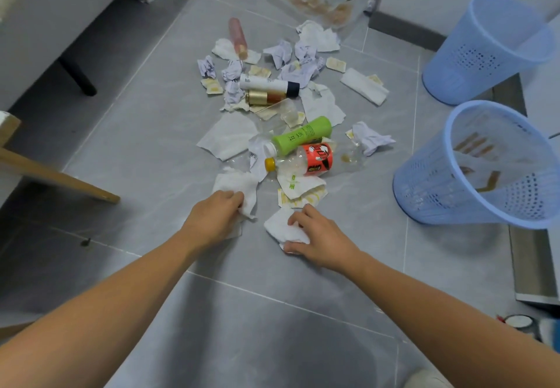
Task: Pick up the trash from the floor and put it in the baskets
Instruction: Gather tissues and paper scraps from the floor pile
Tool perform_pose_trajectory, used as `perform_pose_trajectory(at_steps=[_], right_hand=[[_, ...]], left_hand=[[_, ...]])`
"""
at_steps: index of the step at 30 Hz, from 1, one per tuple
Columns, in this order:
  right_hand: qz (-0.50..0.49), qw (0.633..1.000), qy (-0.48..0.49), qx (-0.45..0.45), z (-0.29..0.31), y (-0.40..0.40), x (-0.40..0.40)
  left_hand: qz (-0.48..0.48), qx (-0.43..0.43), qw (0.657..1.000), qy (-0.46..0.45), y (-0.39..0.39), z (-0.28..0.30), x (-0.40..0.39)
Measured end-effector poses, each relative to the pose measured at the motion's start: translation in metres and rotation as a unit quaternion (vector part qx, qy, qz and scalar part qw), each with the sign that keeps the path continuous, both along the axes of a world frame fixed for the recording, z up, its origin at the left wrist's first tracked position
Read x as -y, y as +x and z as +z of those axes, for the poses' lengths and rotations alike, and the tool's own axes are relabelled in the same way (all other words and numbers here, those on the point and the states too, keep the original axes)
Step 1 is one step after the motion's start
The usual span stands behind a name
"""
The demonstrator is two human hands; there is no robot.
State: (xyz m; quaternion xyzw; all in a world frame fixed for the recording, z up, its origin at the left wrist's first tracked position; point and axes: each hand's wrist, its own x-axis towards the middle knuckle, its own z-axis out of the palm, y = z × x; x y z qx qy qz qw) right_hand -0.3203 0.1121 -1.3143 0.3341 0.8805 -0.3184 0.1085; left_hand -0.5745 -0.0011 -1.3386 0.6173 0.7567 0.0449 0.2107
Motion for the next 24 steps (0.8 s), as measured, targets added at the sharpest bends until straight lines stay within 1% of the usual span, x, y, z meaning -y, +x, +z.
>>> perform_pose_trajectory(at_steps=[3, 5, 8, 11, 13, 16, 19, 22, 24], right_hand=[[0.011, 1.000, 0.015, -0.019, 0.002, -0.011, -0.006], [0.010, 0.999, 0.027, -0.030, 0.006, -0.021, -0.011], [0.015, 0.998, 0.038, -0.054, 0.016, -0.033, -0.022], [0.022, 0.995, 0.054, -0.085, 0.037, -0.040, -0.038], [0.017, 0.991, 0.073, -0.109, 0.058, -0.041, -0.052], [-0.038, 0.979, 0.107, -0.170, 0.097, -0.030, -0.076], [-0.108, 0.955, 0.163, -0.224, 0.139, 0.001, -0.099], [-0.195, 0.925, 0.221, -0.241, 0.176, 0.053, -0.123], [-0.260, 0.895, 0.263, -0.248, 0.195, 0.095, -0.140]], left_hand=[[0.017, -0.008, 0.999, 0.034, -0.002, 0.008, -0.001], [0.032, -0.017, 0.999, 0.024, -0.001, 0.018, -0.004], [0.060, 0.017, 0.998, 0.022, 0.001, 0.037, -0.009], [0.028, 0.011, 0.996, 0.080, 0.002, 0.057, -0.019], [0.019, 0.033, 0.992, 0.117, 0.003, 0.073, -0.034], [0.010, 0.074, 0.983, 0.170, 0.015, 0.107, -0.068], [-0.026, 0.095, 0.973, 0.209, 0.040, 0.142, -0.109], [-0.088, 0.103, 0.958, 0.252, 0.078, 0.173, -0.157], [-0.131, 0.103, 0.946, 0.278, 0.114, 0.191, -0.189]])
